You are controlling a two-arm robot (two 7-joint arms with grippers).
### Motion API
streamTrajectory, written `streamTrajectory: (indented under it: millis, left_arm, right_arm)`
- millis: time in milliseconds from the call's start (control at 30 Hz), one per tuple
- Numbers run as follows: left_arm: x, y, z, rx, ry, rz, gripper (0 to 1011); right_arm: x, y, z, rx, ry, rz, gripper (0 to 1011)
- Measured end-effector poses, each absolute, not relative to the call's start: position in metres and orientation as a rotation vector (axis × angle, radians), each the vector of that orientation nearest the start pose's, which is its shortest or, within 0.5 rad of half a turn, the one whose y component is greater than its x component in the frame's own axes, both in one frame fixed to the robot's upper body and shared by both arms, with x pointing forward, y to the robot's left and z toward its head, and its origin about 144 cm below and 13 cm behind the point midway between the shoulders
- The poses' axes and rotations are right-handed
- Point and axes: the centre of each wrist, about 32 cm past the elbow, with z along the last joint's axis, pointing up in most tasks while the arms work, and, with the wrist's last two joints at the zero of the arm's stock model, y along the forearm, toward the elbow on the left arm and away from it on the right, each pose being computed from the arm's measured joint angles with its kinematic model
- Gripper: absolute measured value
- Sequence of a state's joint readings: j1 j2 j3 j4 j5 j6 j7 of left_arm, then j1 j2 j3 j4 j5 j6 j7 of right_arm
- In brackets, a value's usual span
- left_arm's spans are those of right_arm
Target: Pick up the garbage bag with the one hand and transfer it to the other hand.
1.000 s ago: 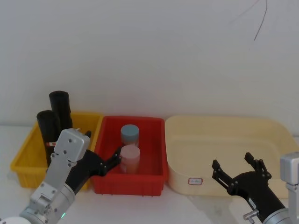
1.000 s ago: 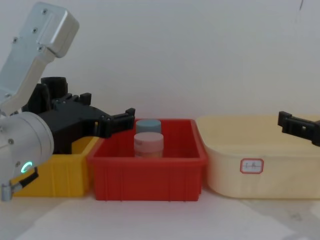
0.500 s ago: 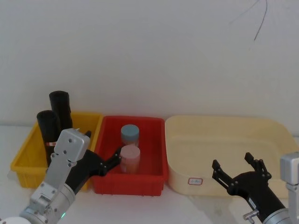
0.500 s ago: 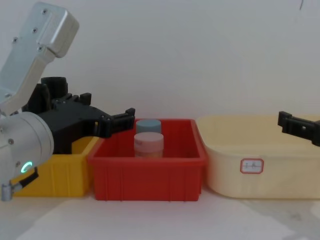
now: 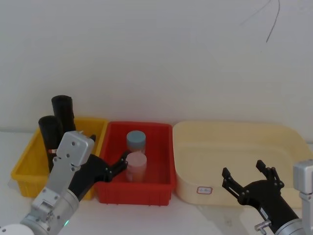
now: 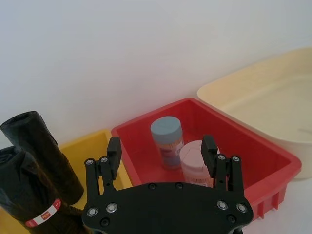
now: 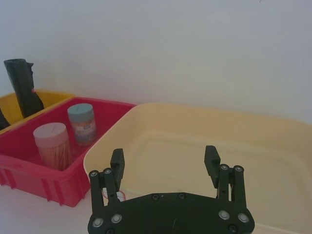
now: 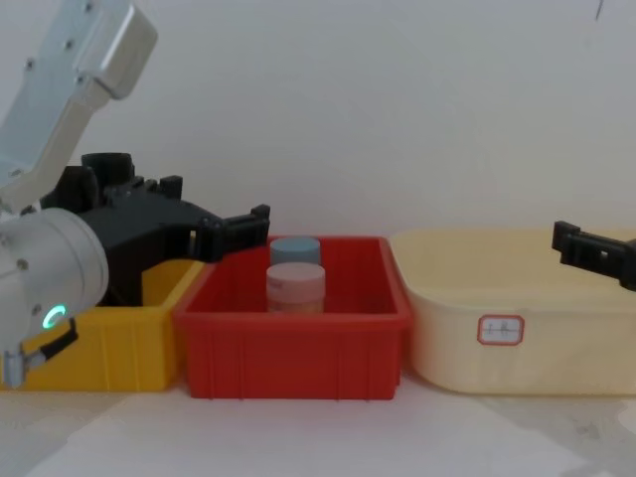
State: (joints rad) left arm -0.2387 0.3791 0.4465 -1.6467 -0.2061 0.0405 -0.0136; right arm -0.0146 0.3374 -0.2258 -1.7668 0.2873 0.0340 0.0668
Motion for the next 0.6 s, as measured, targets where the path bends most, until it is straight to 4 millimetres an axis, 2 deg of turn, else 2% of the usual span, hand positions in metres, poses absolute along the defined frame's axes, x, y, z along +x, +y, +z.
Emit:
streamTrajectory:
  millis: [367, 600]
  left_arm:
    - [0.485, 0.195, 1.234, 0.046, -0.197, 1.121, 1001]
    - [0.475, 0.201, 1.247, 0.035, -0.135, 1.125, 1001]
  right_arm:
    - [0.443, -0.237, 1.189, 0.026, -0.075, -1.229, 1002]
    - [0.443, -0.237, 1.189, 0.026, -0.075, -1.229, 1002]
